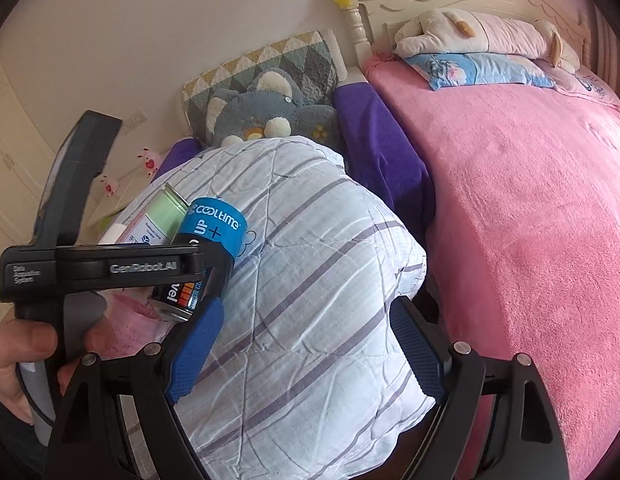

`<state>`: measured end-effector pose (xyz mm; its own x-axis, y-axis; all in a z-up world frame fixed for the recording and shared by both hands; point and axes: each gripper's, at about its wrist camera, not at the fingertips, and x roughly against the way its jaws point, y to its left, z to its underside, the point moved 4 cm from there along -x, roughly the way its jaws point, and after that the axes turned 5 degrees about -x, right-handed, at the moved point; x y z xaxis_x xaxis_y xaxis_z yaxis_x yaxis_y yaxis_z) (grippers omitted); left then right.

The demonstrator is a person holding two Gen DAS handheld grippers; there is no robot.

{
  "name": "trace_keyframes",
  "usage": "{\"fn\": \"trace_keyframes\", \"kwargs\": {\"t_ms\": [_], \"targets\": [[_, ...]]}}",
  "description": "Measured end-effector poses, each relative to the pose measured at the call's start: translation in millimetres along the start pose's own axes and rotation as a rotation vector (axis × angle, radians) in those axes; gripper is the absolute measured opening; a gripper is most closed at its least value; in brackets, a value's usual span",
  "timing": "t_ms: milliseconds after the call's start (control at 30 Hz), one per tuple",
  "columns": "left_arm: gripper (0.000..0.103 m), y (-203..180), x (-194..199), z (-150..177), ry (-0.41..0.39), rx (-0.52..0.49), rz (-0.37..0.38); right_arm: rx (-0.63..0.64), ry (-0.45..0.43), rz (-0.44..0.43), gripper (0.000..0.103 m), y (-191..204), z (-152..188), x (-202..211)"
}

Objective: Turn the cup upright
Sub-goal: 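Grasp the standing blue-black cup with the left gripper, then lift the cup with the left gripper and turn its open end up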

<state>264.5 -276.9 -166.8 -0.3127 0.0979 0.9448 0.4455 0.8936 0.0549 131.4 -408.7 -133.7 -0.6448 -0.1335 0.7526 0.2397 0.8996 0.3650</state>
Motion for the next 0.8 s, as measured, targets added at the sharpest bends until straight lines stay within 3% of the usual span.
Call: {"fn": "trace_keyframes", "kwargs": {"t_ms": [267, 600, 800], "targets": [[0.069, -3.8, -17.3, -3.5, 0.089, 0.011, 0.077, -0.001, 0.002, -0.010, 0.086, -3.1, -0.3, -0.8], [0.068, -2.9, -14.5, -8.2, 0.056, 0.018, 0.128, -0.009, 0.000, -0.016, 0.086, -5.3, 0.7, 2.0], [0.068, -6.0, 13.5, -12.6, -0.104, -0.011, 0.086, -0.009, -0.002, -0.022, 0.086, -3.6, 2.4, 3.2]]}}
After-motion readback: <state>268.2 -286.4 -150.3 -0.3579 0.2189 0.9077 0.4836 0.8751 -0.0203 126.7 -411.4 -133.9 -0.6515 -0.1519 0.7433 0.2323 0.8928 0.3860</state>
